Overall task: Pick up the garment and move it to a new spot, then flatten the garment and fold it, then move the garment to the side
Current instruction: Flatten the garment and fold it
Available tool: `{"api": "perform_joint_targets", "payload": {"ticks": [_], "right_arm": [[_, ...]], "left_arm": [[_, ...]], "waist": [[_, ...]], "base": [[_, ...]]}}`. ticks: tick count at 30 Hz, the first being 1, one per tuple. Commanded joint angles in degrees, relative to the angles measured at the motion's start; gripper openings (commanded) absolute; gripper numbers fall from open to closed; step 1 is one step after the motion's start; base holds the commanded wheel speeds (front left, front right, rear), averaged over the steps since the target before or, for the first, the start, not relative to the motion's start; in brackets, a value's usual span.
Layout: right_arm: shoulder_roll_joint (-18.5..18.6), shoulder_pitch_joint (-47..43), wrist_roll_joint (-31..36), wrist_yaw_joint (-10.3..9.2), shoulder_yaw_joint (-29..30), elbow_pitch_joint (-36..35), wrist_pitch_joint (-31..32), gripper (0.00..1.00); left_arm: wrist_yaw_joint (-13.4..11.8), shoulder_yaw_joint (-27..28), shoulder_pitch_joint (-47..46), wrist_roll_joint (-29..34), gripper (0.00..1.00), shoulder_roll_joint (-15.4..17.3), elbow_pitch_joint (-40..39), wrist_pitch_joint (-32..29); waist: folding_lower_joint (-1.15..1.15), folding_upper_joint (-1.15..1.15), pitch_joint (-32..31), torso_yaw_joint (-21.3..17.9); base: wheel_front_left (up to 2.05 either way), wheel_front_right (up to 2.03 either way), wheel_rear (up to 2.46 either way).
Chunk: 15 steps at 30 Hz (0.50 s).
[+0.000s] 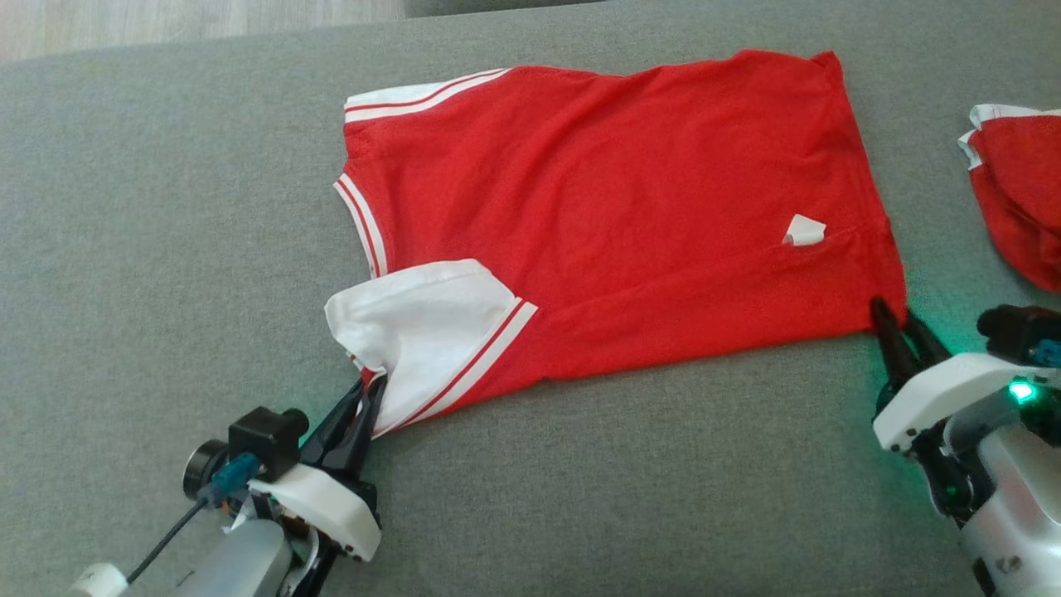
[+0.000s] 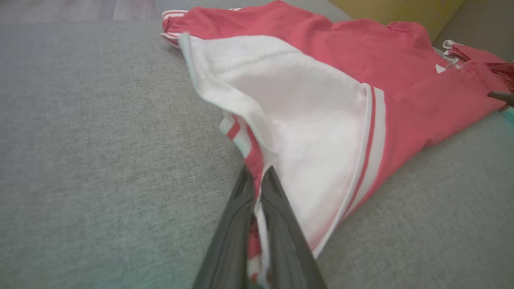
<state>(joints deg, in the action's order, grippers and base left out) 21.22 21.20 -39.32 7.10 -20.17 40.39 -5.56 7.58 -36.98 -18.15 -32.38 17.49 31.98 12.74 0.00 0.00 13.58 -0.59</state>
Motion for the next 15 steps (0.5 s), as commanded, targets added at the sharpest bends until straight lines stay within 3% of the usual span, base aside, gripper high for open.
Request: {"api": "perform_joint_targets", "payload": {"ticks": [1,15], "right_arm": [[1.0,0.7,-0.7,0.39,-1.3,-0.6,-0.4,0.0],[6.6,-8.4,-6.2,0.39,-4.7,-5.5,-1.0,0.0]], "left_arm": [[-0.1,1.8,-1.5,-0.2,0.0,1.9,-1.4,0.3],[-1.9,1.7,5.3,-2.1,0.0,4.5,-5.2,-1.2]], "waist": [[0.0,0.0,-0.3,0.1],[0.0,0.0,-5.5,-0.4]], "base": [[0.0,0.0,0.0],[0.0,0.0,0.0]]}}
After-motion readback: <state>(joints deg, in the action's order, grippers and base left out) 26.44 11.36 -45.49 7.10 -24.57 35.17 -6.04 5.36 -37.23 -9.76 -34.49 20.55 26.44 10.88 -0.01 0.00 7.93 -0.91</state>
